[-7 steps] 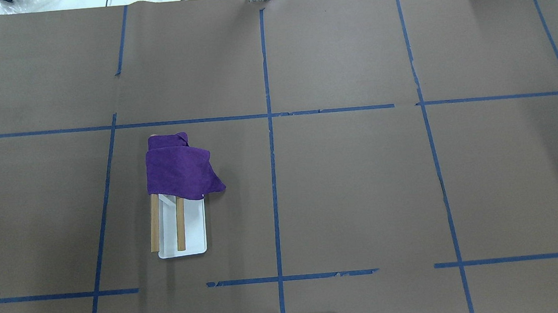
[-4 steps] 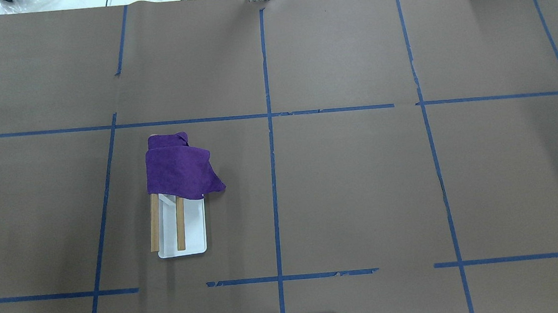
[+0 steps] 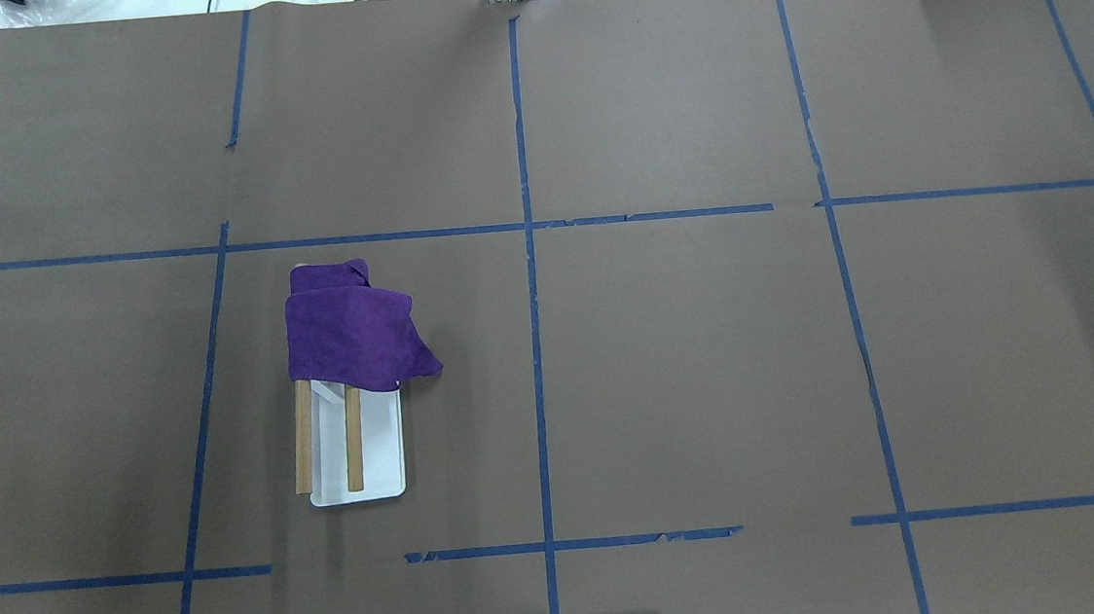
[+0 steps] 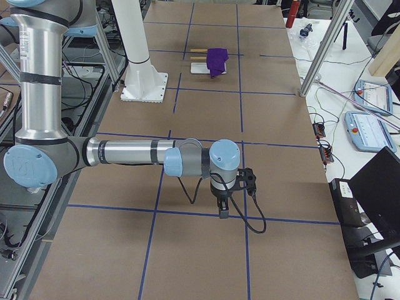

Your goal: Hang towel on rack

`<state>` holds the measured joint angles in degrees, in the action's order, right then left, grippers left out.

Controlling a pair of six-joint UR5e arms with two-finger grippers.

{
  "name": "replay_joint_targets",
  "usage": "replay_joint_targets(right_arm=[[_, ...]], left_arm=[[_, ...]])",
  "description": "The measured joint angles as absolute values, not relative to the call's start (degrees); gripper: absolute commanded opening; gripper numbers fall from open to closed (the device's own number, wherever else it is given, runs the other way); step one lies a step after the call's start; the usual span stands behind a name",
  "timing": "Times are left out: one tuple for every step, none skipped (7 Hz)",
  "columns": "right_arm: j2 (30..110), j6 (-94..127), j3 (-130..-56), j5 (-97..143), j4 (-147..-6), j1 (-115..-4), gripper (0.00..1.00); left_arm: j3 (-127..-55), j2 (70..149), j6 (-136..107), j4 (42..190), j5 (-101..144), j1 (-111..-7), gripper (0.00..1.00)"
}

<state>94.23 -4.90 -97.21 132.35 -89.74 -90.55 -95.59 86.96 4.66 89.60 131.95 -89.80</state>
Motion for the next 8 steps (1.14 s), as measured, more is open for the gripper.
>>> replay_joint_targets(right_arm=[[94.11, -4.86, -97.21, 132.31, -89.74, -90.50, 1.00], [93.97, -4.85, -97.21, 132.29, -89.74, -90.48, 1.00], [93.91, -4.84, -97.21, 132.28, -89.74, -90.42, 1.00], [93.89, -4.85, -97.21, 132.28, -89.74, -90.39, 1.00], [93.87, -4.89, -97.21, 132.27, -89.74, -90.37, 1.00], [93.87, -4.90, -97.21, 132.27, -89.74, -90.36, 1.00], [93.87, -4.87, -97.21, 132.27, -89.74, -90.35, 1.00], [93.87, -4.84, -97.21, 132.27, -89.74, -90.35, 1.00]], left_arm=[[-95.60, 86.74, 5.22, 89.75, 132.06, -89.91, 1.00], [-95.76, 86.92, 5.85, 89.76, 132.16, -89.94, 1.00], [-96.18, 87.38, 5.92, 89.70, 132.17, -89.94, 1.00], [-96.84, 87.70, 5.86, 89.65, 132.04, -89.93, 1.00], [-97.52, 87.83, 5.88, 89.62, 131.92, -89.92, 1.00], [-97.91, 87.88, 5.94, 89.63, 131.85, -89.89, 1.00], [-97.91, 87.94, 5.92, 89.62, 131.74, -89.86, 1.00], [-97.66, 87.94, 5.90, 89.59, 131.64, -89.84, 1.00]])
